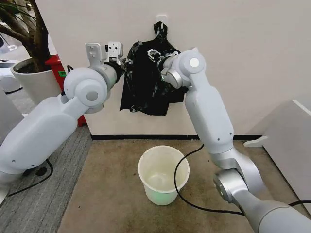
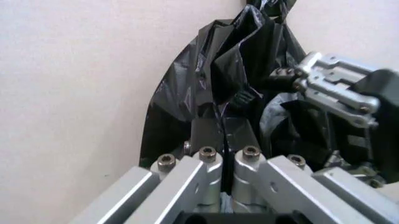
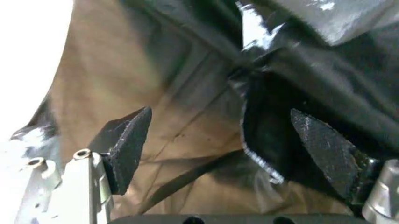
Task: Place the garbage bag over the trash bin.
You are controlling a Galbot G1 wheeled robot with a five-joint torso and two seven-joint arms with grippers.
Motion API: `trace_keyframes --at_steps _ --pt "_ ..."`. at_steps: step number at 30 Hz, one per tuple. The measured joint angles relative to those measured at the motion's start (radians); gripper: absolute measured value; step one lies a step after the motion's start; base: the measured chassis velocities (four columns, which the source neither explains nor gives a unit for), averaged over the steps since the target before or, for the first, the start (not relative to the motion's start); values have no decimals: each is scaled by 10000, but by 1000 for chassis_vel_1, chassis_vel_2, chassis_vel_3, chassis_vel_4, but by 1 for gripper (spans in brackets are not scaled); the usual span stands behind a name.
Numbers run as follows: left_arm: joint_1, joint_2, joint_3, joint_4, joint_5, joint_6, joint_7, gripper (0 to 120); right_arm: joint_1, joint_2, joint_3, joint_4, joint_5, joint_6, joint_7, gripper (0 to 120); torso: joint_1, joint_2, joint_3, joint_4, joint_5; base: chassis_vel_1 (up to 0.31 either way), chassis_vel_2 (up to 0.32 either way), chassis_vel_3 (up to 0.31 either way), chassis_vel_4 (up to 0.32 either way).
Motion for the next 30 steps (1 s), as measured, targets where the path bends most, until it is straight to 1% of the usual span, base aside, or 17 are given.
trace_keyframes --at_steps 2,4,5,6,7,8,10,11,14,16,18,20,23,24,30 --pt "0 -2 0 -4 0 0 1 0 0 4 0 -36 -25 0 -5 77 0 0 0 0 0 0 0 0 0" --pt "2 -17 -4 -6 3 0 2 0 0 16 -6 -147 -89 0 -8 70 0 0 0 0 0 0 0 0 0" --pt "2 -19 -4 -6 4 0 2 0 0 18 -7 -156 -96 0 -7 70 0 0 0 0 0 0 0 0 0" --pt "3 -37 -8 -5 6 0 3 0 -8 39 -14 -204 -134 3 -8 63 0 0 0 0 0 0 0 0 0" --pt "3 -44 -10 -4 6 0 3 0 -16 44 -18 -223 -147 4 -8 59 0 0 0 0 0 0 0 0 0" --pt "3 -50 -12 -1 8 0 2 0 -27 46 -23 -236 -164 7 -7 57 0 0 0 1 0 0 0 0 0" --pt "3 -50 -12 -1 8 0 2 0 -27 46 -23 -236 -164 7 -7 57 0 0 0 1 0 0 0 0 0" --pt "5 -67 -12 5 11 0 2 0 -45 44 -48 -245 -200 16 -7 48 0 0 0 0 0 0 0 0 0" --pt "7 -70 -13 18 19 0 3 0 -68 28 -77 -229 -201 29 -5 34 0 0 0 0 0 0 0 0 0" --pt "8 -80 -13 46 35 0 2 0 -89 9 -120 -190 -202 36 -5 26 0 0 0 0 0 0 0 0 0" --pt "8 -81 -13 48 38 0 2 0 -93 8 -129 -185 -205 36 -5 25 0 0 0 0 0 0 0 0 0" --pt "10 -95 -13 55 47 0 3 0 -114 -3 -156 -175 -224 38 -6 12 0 0 0 0 0 0 0 0 0" --pt "9 -98 -13 59 50 0 2 0 -128 -27 -190 -155 -263 38 -23 2 0 0 0 0 1 0 0 0 0" --pt "11 -97 -14 63 52 0 2 0 -130 -31 -197 -147 -275 38 -33 0 0 0 0 0 0 0 0 0 0" --pt "28 -83 -46 47 54 -11 -4 0 -176 -78 -255 -102 -387 38 -63 0 0 0 0 0 1 0 0 0 0"
